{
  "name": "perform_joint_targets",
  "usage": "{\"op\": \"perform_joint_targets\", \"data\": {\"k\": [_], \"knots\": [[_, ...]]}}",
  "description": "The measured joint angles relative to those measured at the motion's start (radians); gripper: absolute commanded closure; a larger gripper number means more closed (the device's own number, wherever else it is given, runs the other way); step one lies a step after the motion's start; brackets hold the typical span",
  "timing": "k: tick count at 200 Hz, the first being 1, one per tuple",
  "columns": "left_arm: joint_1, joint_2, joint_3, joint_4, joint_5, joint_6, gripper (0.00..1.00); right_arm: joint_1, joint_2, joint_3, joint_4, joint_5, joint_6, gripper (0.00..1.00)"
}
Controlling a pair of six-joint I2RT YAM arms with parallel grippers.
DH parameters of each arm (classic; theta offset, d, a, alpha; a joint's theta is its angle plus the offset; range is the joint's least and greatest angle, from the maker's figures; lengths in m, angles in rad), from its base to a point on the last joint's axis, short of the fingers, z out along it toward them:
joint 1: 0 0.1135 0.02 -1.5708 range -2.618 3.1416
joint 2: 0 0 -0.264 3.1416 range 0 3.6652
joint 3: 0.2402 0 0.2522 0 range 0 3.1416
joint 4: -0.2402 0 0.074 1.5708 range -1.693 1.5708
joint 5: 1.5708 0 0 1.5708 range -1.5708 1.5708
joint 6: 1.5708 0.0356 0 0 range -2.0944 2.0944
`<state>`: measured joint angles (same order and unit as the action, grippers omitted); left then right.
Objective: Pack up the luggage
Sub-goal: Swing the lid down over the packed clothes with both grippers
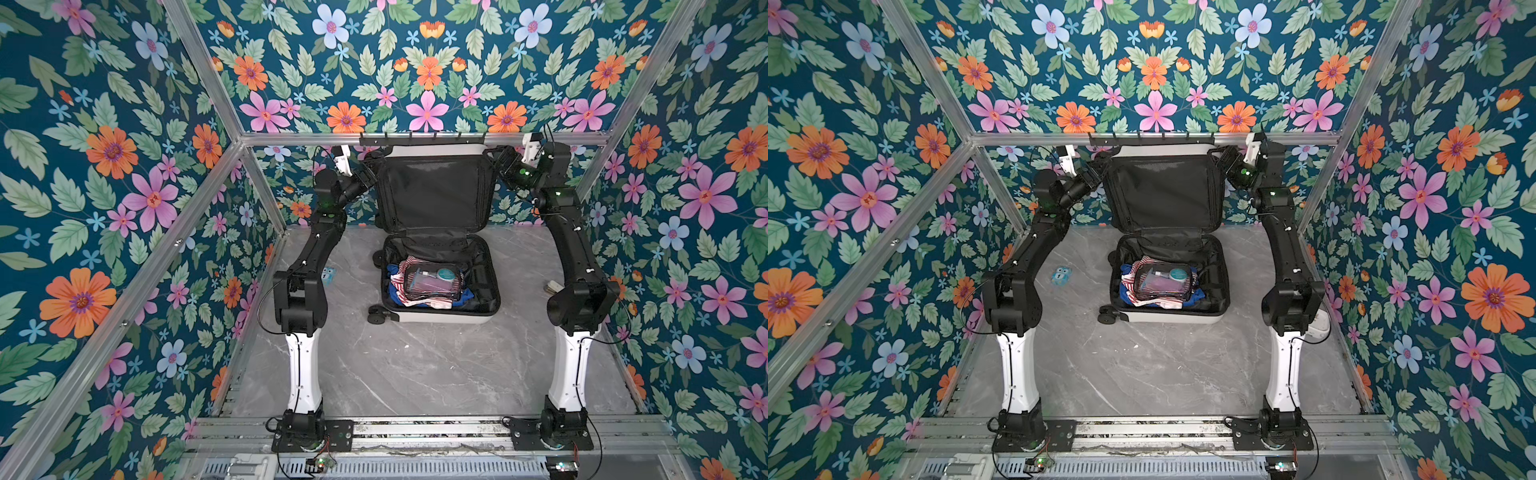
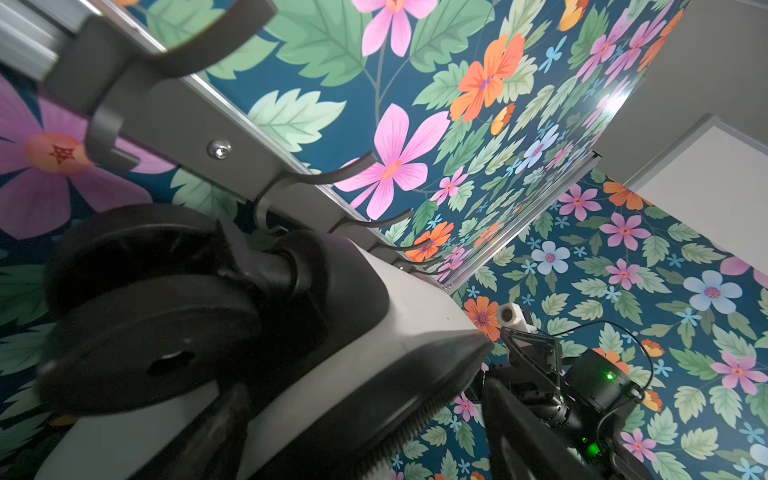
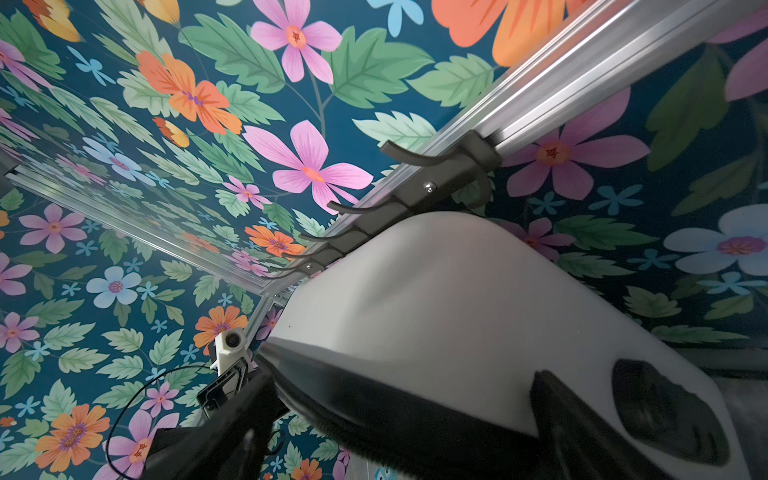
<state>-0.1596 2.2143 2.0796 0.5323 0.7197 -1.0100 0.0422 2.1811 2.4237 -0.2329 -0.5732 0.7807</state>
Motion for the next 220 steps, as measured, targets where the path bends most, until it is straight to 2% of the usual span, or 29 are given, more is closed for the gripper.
{"op": "perform_joint_targets", "data": {"k": [44, 77, 113, 152, 180, 197, 220], "knots": [[-0.002, -0.071, -0.091, 0.014, 0.019, 0.016, 0.14, 0.001, -0.153, -0.271, 0.133, 0.009, 0.0, 0.05], [-0.007, -0.15, -0.227, 0.074, 0.027, 0.014, 0.16, 0.001, -0.253, -0.442, 0.222, 0.016, 0.003, 0.05], [-0.02, -0.281, -0.436, 0.159, 0.037, -0.002, 0.16, 0.002, -0.392, -0.657, 0.3, 0.037, 0.009, 0.05], [-0.033, -0.499, -0.748, 0.193, 0.047, -0.013, 0.18, 0.006, -0.586, -0.932, 0.352, 0.069, 0.013, 0.05], [-0.04, -0.717, -1.0, 0.055, 0.054, 0.02, 0.14, 0.011, -0.745, -1.112, 0.337, 0.105, -0.004, 0.04], [-0.047, -0.86, -1.129, -0.122, 0.018, 0.08, 0.12, 0.011, -0.833, -1.214, 0.298, 0.15, -0.031, 0.05], [-0.049, -1.021, -1.226, -0.356, -0.037, 0.18, 0.1, 0.01, -0.929, -1.314, 0.193, 0.222, -0.082, 0.06]]}}
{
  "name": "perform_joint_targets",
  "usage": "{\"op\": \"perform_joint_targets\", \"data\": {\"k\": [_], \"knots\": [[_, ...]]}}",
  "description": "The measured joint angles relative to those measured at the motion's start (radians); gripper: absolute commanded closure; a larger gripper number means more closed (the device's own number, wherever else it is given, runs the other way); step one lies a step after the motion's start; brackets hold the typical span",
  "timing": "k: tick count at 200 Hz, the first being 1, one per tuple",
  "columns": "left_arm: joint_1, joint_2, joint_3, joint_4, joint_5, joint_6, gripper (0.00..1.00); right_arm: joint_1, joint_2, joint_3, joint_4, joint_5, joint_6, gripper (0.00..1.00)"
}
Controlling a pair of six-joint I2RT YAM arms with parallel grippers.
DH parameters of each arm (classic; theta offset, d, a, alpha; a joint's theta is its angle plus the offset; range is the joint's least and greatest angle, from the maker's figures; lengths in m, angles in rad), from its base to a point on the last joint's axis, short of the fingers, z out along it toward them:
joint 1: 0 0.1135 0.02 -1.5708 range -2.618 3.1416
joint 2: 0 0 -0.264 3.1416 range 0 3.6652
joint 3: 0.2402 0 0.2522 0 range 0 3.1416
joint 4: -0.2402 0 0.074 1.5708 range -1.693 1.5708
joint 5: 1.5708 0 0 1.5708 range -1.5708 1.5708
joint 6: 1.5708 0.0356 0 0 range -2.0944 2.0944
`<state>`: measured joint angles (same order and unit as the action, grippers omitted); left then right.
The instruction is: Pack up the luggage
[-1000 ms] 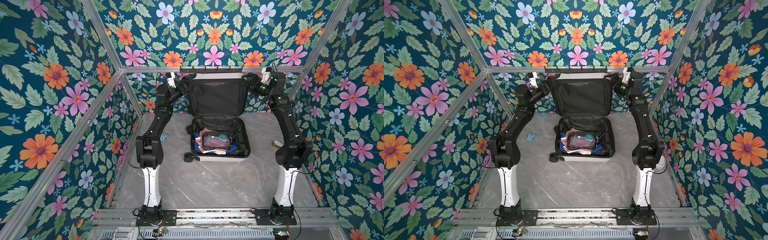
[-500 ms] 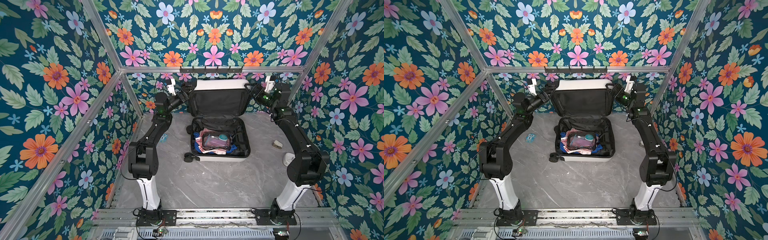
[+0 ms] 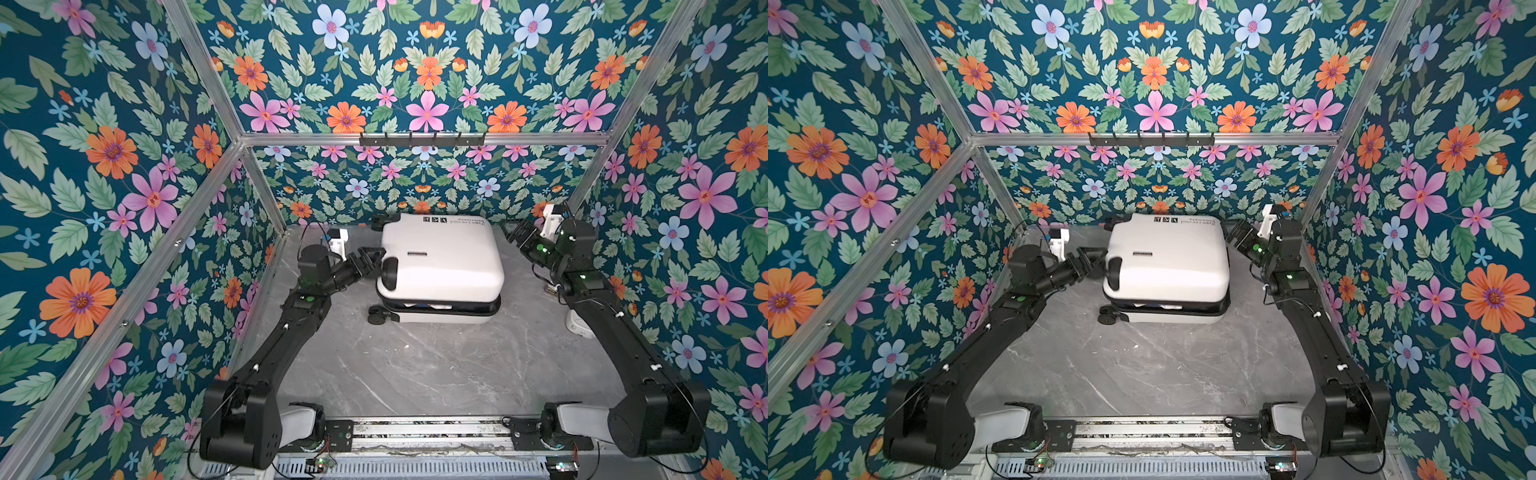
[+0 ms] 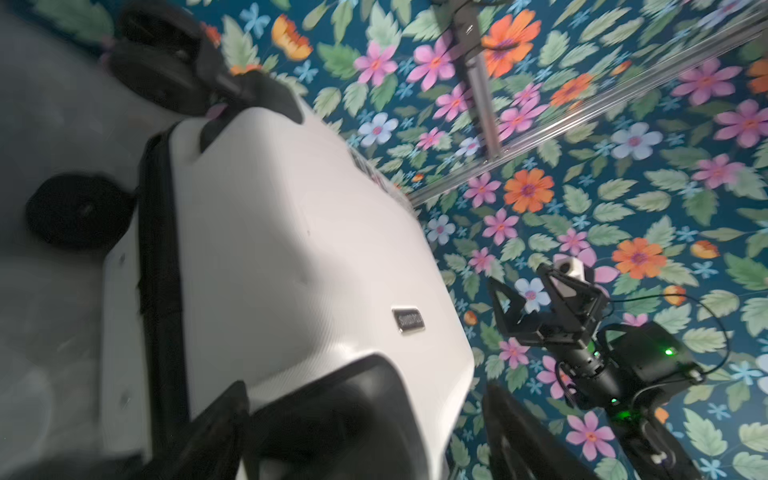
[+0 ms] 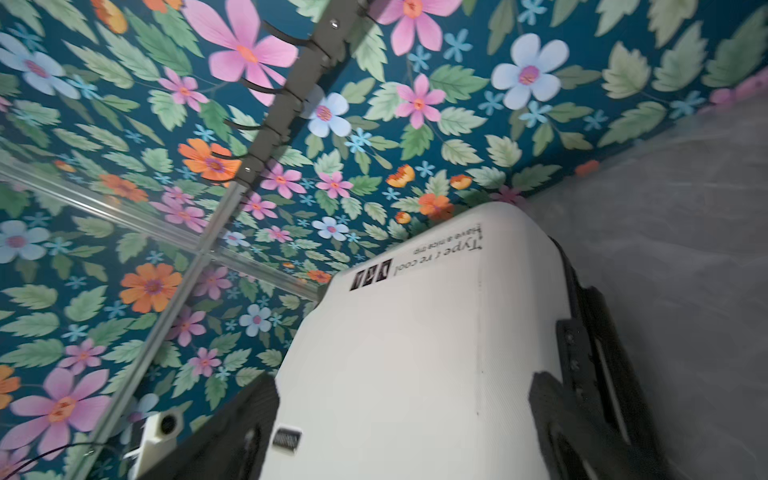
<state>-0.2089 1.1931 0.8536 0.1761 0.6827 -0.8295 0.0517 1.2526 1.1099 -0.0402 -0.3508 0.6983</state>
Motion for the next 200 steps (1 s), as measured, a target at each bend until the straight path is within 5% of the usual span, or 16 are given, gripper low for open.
{"op": "perform_joint_targets", "data": {"k": [32, 65, 131, 200], "knots": [[0.002, -0.133, 0.006, -0.232, -0.09, 0.131, 0.07, 0.001, -0.072, -0.059, -0.15, 0.05, -0.076, 0.16], [0.006, -0.083, 0.068, -0.328, -0.155, 0.206, 0.11, -0.006, -0.069, -0.065, -0.277, 0.069, -0.125, 0.19], [0.016, 0.091, 0.079, -0.319, -0.274, 0.254, 0.15, -0.18, -0.005, -0.133, -0.336, -0.02, -0.102, 0.29], [0.013, 0.284, 0.095, -0.258, -0.319, 0.277, 0.19, -0.192, 0.117, -0.212, -0.319, -0.064, -0.103, 0.32]]}}
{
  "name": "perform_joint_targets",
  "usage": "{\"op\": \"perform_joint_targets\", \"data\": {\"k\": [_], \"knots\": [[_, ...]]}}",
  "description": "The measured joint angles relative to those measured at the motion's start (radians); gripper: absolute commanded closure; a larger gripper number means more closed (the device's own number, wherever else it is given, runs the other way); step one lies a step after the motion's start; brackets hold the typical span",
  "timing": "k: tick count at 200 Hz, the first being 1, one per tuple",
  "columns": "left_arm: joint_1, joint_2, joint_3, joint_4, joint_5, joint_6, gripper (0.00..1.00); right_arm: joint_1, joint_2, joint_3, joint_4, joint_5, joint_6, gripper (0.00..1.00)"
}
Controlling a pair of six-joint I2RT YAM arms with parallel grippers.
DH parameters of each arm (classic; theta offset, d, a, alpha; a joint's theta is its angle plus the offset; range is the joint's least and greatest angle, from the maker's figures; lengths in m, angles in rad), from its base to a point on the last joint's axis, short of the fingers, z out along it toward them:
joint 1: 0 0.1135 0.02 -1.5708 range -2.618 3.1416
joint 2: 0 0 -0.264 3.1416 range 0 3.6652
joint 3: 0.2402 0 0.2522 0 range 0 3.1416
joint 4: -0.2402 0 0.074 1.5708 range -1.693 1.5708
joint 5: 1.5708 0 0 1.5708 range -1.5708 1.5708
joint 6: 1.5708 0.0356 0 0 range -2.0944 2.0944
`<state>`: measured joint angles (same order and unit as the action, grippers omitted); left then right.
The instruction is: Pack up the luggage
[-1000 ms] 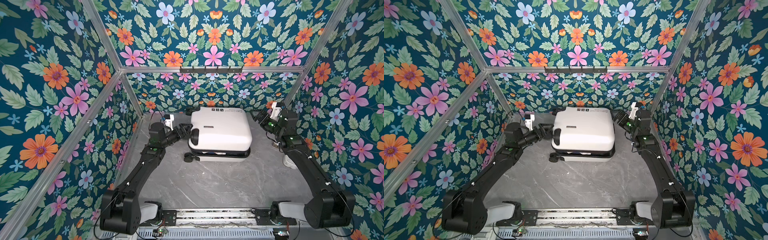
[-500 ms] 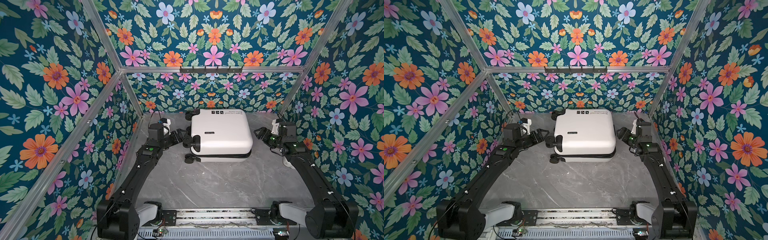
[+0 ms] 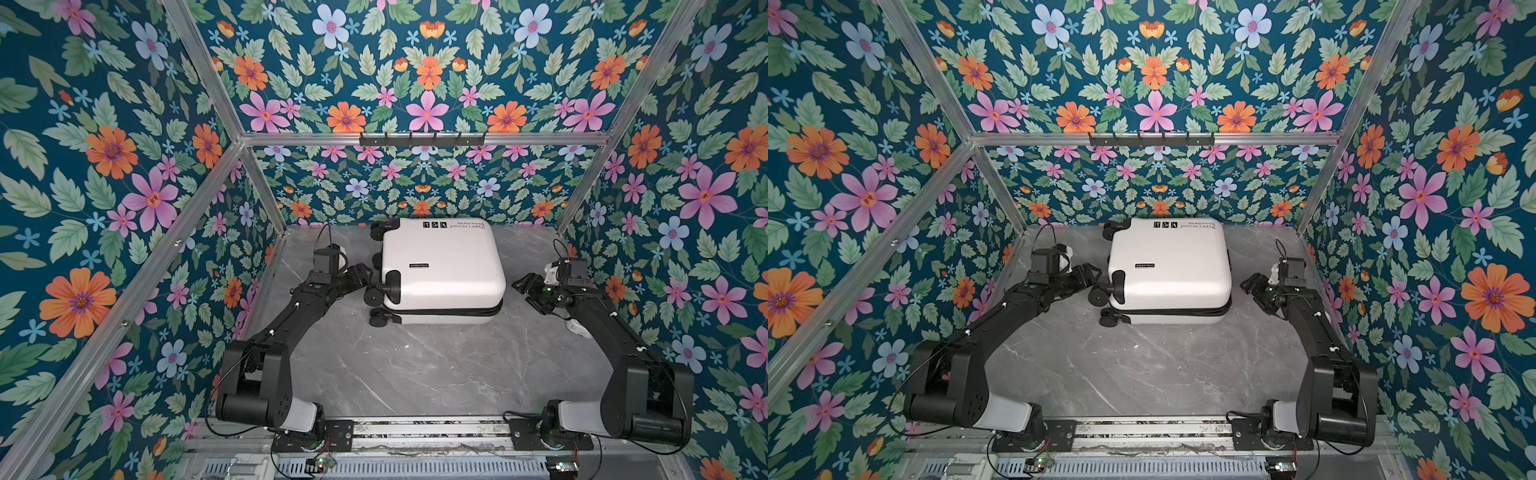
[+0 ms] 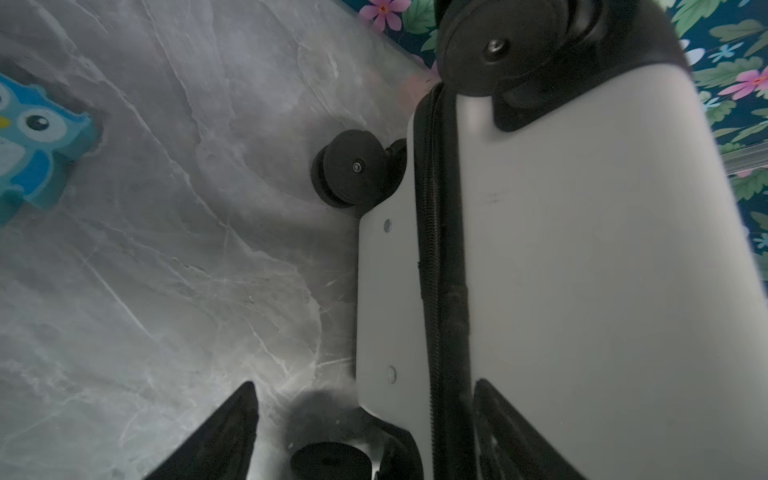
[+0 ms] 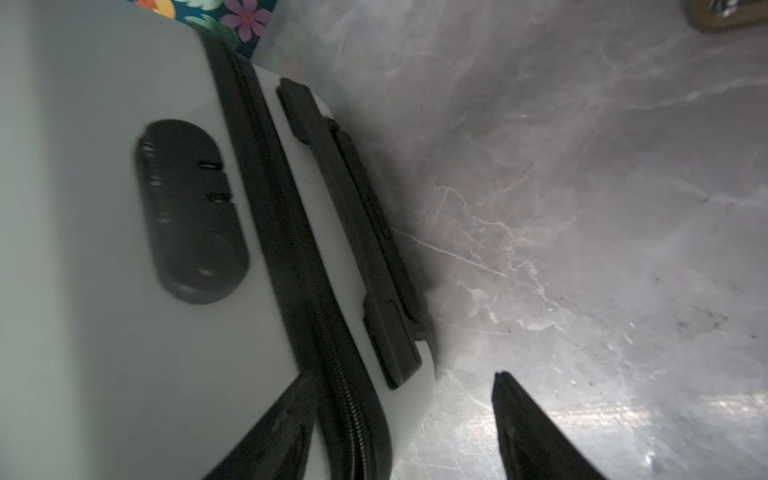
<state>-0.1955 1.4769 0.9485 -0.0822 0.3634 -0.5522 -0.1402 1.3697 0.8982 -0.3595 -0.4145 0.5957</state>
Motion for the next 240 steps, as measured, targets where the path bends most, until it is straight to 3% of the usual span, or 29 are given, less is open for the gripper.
{"op": "perform_joint_targets", "data": {"k": [32, 69, 115, 183, 214, 240], "knots": [[-0.034, 0.056, 0.02, 0.0, -0.014, 0.023, 0.19, 0.001, 0.111, 0.03, 0.019, 0.006, 0.0, 0.34], [-0.092, 0.086, 0.02, 0.013, -0.047, 0.035, 0.21, 0.03, 0.332, 0.216, 0.045, -0.003, 0.0, 0.38], [-0.159, 0.039, -0.047, 0.005, -0.099, 0.034, 0.22, 0.111, 0.586, 0.552, -0.024, 0.045, -0.019, 0.38], [-0.244, -0.109, -0.177, -0.062, -0.122, 0.003, 0.22, 0.176, 0.901, 1.086, -0.175, 0.006, -0.012, 0.38], [-0.249, -0.203, -0.194, -0.124, -0.122, 0.005, 0.22, 0.168, 0.911, 1.183, -0.265, -0.019, -0.014, 0.34], [-0.24, -0.311, -0.174, -0.215, -0.141, 0.02, 0.21, 0.108, 0.778, 1.043, -0.264, -0.021, -0.01, 0.31]]}}
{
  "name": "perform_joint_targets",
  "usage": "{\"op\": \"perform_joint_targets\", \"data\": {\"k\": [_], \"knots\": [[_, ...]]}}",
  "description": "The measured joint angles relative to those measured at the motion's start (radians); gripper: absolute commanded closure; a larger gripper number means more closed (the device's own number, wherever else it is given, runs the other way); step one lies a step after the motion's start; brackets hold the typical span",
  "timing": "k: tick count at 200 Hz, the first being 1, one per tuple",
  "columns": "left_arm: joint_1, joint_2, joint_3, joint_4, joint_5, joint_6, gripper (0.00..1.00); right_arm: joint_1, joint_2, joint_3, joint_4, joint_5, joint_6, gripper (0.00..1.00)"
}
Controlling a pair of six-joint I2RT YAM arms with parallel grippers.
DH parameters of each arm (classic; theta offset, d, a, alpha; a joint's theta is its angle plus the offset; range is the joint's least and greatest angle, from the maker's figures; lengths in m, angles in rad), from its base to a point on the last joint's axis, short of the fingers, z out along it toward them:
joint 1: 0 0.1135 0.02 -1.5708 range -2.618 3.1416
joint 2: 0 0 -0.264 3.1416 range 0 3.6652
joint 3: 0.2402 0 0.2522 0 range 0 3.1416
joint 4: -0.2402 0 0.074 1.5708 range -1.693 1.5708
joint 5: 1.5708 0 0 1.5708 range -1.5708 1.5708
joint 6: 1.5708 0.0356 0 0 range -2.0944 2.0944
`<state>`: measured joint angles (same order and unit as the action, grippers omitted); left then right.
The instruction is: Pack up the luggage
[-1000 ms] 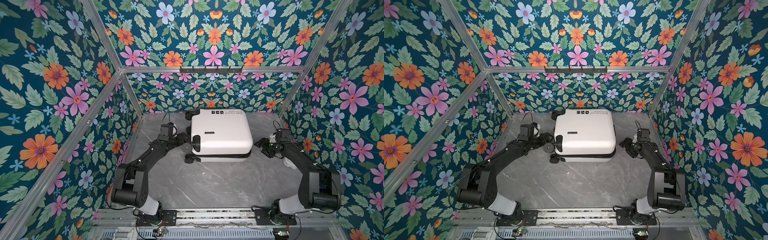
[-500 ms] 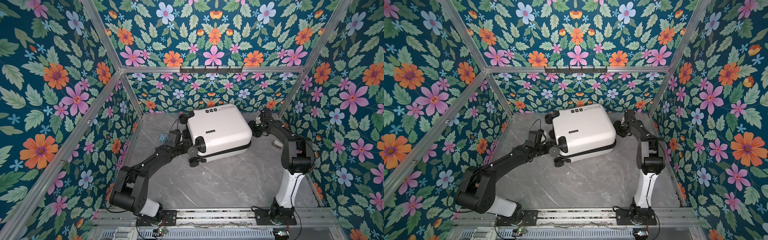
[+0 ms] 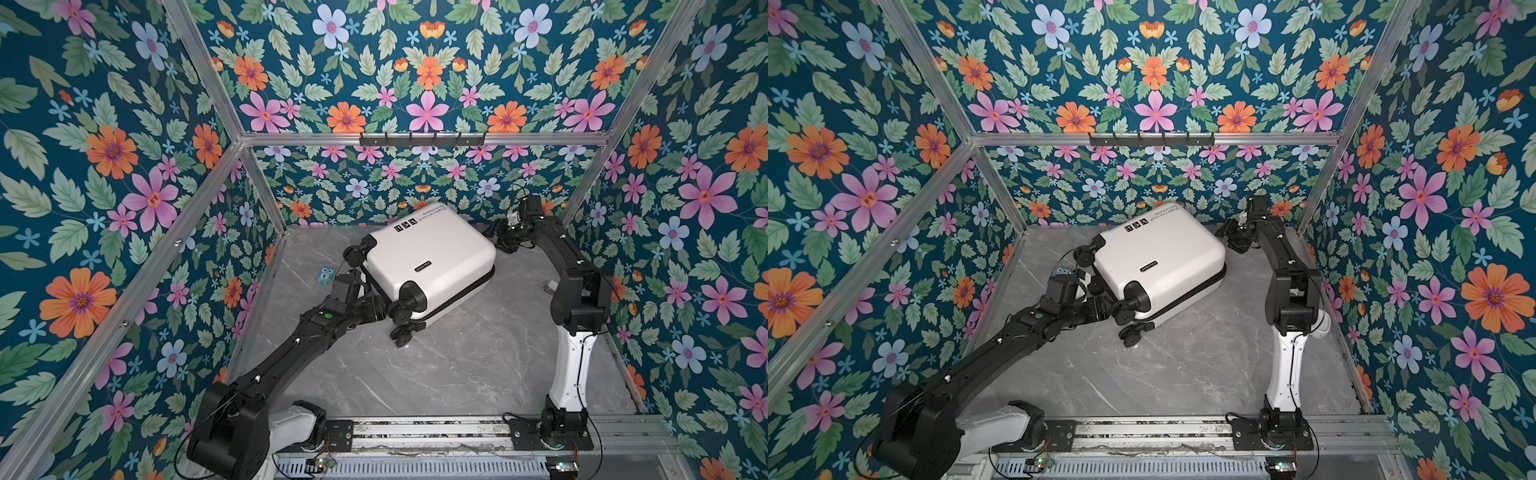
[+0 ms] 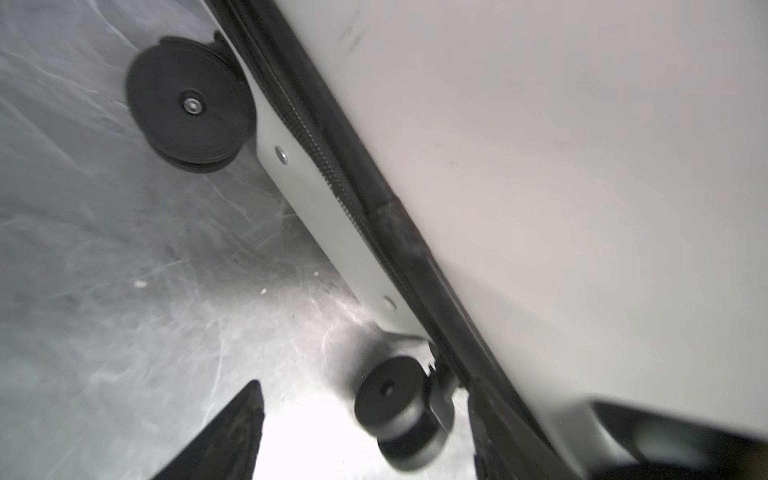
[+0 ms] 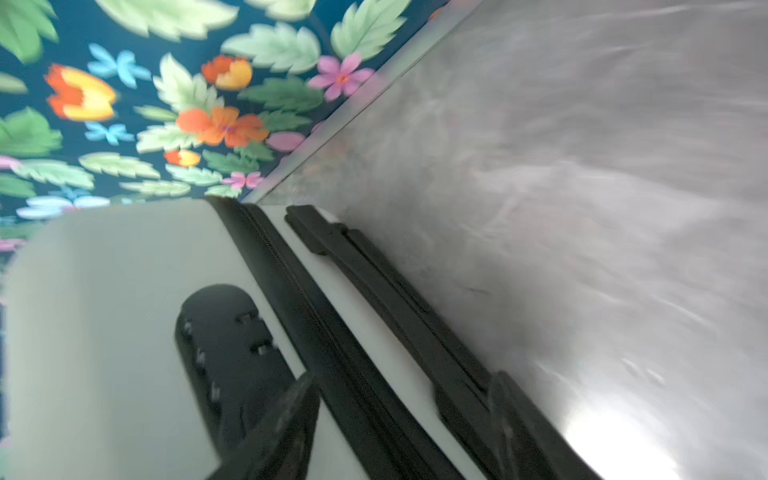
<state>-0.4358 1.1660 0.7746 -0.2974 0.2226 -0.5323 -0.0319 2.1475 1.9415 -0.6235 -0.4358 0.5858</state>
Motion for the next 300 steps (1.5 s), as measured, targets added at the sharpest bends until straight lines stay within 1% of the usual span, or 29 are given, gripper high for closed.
{"op": "perform_joint_targets", "data": {"k": [18, 34, 54, 68, 89, 121, 129, 142, 152, 162, 178, 190, 214, 242, 264, 300], "knots": [[0.023, -0.055, 0.052, -0.063, -0.022, 0.013, 0.19, -0.051, -0.13, -0.153, 0.037, 0.017, 0.014, 0.29], [0.059, -0.066, 0.121, -0.101, -0.036, 0.031, 0.17, -0.061, -0.231, -0.259, 0.058, 0.031, 0.013, 0.29], [0.131, -0.034, 0.232, -0.121, -0.036, 0.063, 0.17, -0.054, -0.358, -0.388, 0.095, 0.041, 0.01, 0.29], [0.198, 0.018, 0.316, -0.117, -0.007, 0.079, 0.16, -0.042, -0.444, -0.472, 0.099, 0.065, 0.01, 0.3], [0.283, 0.126, 0.44, -0.092, 0.011, 0.106, 0.16, 0.002, -0.594, -0.608, 0.108, 0.1, 0.0, 0.31], [0.356, 0.348, 0.633, -0.069, 0.038, 0.146, 0.18, 0.121, -0.793, -0.806, 0.11, 0.154, -0.043, 0.32], [0.366, 0.416, 0.686, -0.062, 0.039, 0.154, 0.18, 0.156, -0.833, -0.845, 0.111, 0.174, -0.05, 0.35], [0.376, 0.529, 0.773, -0.067, 0.04, 0.172, 0.19, 0.208, -0.885, -0.904, 0.114, 0.188, -0.064, 0.45], [0.378, 0.612, 0.834, -0.071, 0.042, 0.183, 0.2, 0.235, -0.917, -0.951, 0.121, 0.193, -0.064, 0.5], [0.378, 0.686, 0.885, -0.078, 0.05, 0.194, 0.21, 0.247, -0.939, -0.999, 0.135, 0.193, -0.058, 0.52], [0.377, 0.783, 0.943, -0.102, 0.067, 0.204, 0.22, 0.254, -0.951, -1.067, 0.159, 0.178, -0.034, 0.52], [0.375, 0.838, 0.97, -0.122, 0.077, 0.221, 0.23, 0.256, -0.938, -1.094, 0.166, 0.164, -0.012, 0.5], [0.377, 0.89, 0.985, -0.151, 0.106, 0.235, 0.24, 0.258, -0.872, -1.092, 0.194, 0.14, 0.01, 0.45], [0.373, 0.896, 0.957, -0.159, 0.136, 0.252, 0.25, 0.258, -0.755, -1.02, 0.208, 0.127, 0.014, 0.39], [0.367, 0.889, 0.923, -0.169, 0.167, 0.276, 0.26, 0.257, -0.65, -0.925, 0.213, 0.121, 0.017, 0.39], [0.358, 0.86, 0.856, -0.191, 0.201, 0.311, 0.27, 0.249, -0.524, -0.774, 0.146, 0.105, 0.025, 0.46]]}}
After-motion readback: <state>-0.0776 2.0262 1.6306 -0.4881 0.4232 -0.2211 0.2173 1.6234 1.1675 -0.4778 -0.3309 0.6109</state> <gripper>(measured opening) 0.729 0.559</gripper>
